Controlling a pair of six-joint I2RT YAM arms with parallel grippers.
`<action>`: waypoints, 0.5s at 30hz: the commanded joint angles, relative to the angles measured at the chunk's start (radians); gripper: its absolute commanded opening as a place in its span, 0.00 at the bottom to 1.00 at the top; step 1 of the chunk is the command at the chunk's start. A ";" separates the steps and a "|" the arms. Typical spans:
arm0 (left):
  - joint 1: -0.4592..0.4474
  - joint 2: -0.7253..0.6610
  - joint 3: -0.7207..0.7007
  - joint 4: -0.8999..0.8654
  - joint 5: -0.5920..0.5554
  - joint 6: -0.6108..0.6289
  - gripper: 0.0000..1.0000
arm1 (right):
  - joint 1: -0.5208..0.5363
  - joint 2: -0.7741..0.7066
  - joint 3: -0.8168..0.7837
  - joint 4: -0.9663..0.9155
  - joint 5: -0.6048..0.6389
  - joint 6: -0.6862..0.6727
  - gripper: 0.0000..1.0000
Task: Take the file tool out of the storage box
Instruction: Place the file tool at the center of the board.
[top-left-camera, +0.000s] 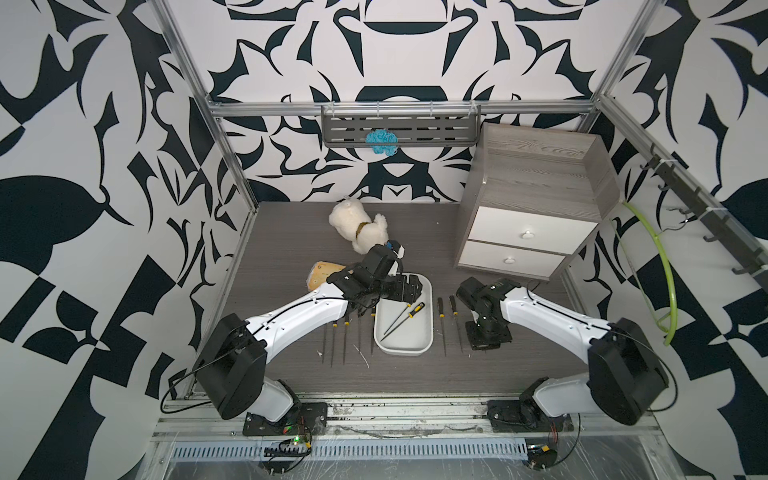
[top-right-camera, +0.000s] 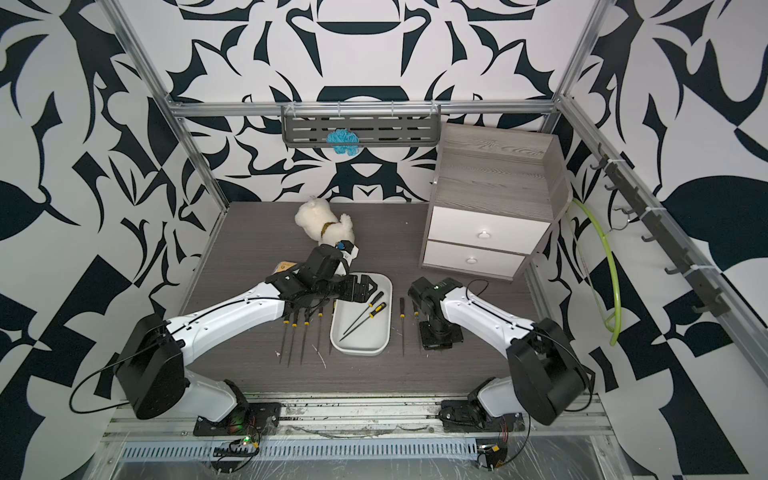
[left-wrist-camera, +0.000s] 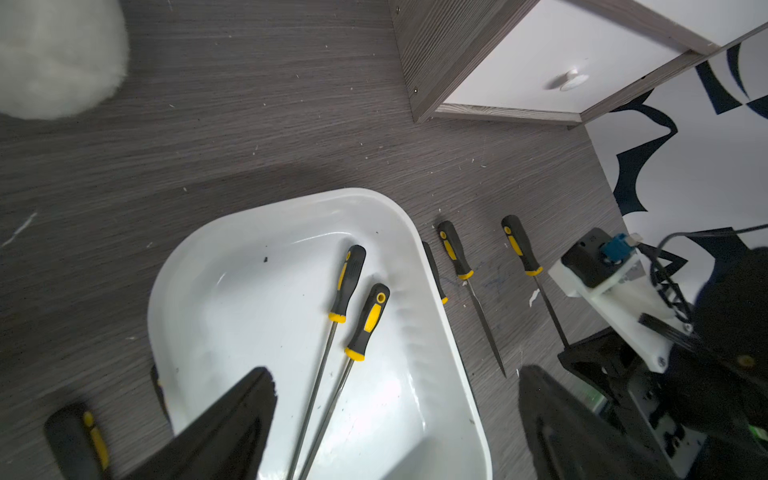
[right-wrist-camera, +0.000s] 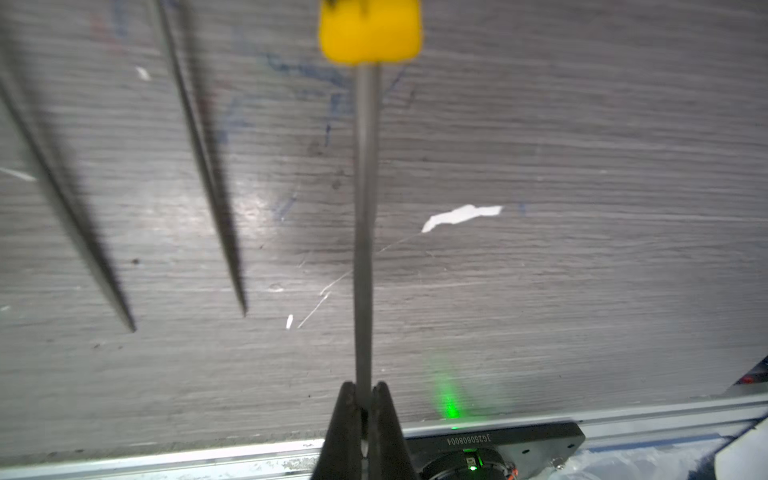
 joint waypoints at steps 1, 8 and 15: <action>-0.002 0.035 0.031 -0.045 0.025 0.019 0.95 | -0.013 0.029 0.055 -0.010 -0.035 -0.041 0.00; -0.015 0.139 0.105 -0.126 0.002 0.056 0.91 | -0.049 0.097 0.052 0.019 -0.041 -0.062 0.00; -0.040 0.274 0.216 -0.238 -0.044 0.102 0.86 | -0.079 0.150 0.045 0.047 -0.046 -0.082 0.00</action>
